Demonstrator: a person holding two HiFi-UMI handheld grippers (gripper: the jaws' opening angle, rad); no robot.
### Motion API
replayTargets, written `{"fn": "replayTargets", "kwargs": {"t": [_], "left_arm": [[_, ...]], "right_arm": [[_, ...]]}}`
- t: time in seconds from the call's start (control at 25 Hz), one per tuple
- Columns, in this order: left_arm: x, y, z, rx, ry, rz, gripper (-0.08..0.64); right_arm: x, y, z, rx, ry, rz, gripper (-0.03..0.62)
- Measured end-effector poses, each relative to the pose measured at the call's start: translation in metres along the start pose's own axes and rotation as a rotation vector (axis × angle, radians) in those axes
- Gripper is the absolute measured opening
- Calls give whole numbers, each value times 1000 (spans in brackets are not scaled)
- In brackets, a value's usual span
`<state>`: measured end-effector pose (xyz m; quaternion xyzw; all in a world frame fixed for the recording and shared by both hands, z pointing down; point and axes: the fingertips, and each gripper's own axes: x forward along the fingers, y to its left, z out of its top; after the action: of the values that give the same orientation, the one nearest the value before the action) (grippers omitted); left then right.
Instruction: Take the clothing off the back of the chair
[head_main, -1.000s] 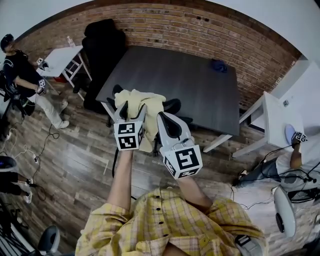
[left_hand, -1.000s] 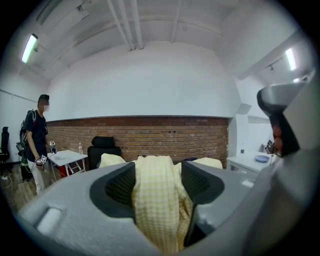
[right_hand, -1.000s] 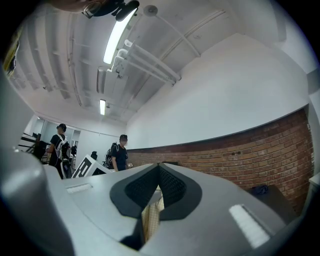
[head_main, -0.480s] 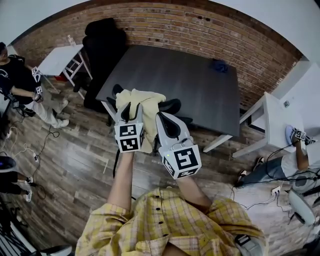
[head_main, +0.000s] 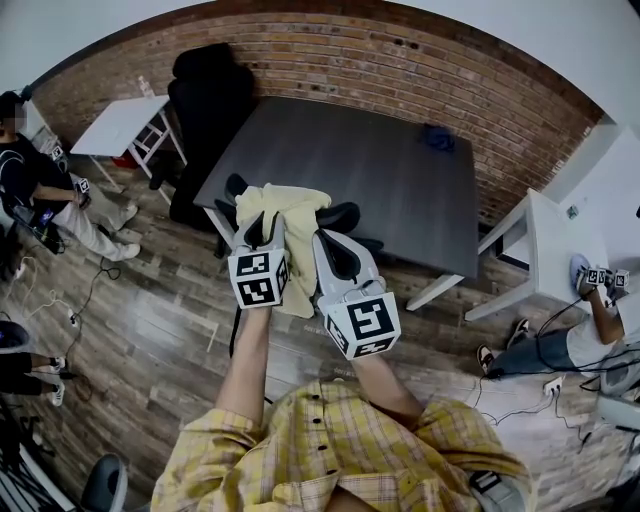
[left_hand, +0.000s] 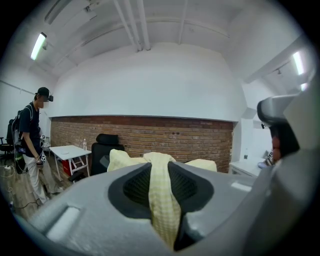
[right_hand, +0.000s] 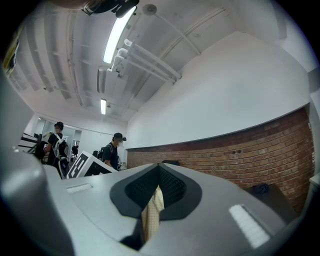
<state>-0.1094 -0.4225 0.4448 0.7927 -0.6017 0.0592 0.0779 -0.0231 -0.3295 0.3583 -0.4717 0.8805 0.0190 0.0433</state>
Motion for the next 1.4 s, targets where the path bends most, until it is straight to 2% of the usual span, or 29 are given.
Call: {"fn": "replayTargets", "kwargs": {"t": [0.28,0.68,1.08,1.4], "left_arm": [[-4,-7,9,-11,-11,0,92],[-28,-15,55,-21,-87,-7,92],[-71,-15,109,-19,-172,-5,94],[-103,-14,131,-30,-232,-8,95]], "right_arm": [[-6,-7,3,-4,4,-11,2],[-16,-17,12,6,-8,-34,2],[-25,1,22,13,-19,-29,2],[-34,15,30,13,-26,-40,2]]}}
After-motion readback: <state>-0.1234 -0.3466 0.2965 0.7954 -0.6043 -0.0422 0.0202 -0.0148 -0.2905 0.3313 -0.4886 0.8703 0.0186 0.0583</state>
